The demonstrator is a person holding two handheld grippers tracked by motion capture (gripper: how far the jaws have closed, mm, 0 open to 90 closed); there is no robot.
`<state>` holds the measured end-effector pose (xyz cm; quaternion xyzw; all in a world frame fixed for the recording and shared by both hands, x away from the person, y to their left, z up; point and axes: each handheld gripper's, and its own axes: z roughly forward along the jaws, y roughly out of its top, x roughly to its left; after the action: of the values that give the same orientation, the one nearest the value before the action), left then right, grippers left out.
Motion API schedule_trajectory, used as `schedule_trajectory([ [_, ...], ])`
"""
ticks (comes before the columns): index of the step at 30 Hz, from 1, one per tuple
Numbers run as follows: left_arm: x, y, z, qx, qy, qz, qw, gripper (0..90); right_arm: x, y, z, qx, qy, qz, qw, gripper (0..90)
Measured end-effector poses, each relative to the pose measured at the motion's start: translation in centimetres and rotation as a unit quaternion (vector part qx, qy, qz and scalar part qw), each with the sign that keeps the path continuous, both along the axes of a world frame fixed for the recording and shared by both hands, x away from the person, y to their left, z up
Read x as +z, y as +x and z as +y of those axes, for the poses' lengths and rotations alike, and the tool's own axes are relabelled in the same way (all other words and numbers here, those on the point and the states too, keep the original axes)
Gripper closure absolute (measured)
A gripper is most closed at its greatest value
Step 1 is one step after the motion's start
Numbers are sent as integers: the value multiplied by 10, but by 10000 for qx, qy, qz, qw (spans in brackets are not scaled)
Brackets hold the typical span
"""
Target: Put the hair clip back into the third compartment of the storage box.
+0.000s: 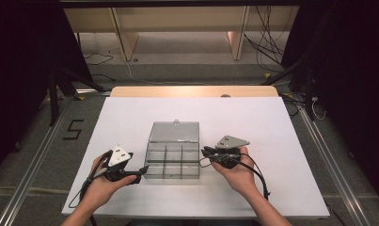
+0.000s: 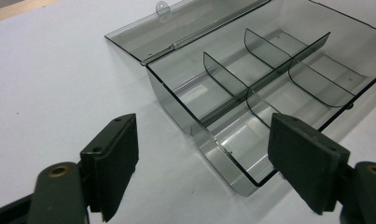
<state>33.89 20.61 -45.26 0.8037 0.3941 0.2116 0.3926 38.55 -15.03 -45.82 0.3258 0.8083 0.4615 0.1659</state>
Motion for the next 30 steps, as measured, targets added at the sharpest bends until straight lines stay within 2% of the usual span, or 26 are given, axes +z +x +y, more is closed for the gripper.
schedule_trajectory([
  [30,0,0,0,-1,-4,3,10000,242,3,2,7,18,57,-31,10000,811],
])
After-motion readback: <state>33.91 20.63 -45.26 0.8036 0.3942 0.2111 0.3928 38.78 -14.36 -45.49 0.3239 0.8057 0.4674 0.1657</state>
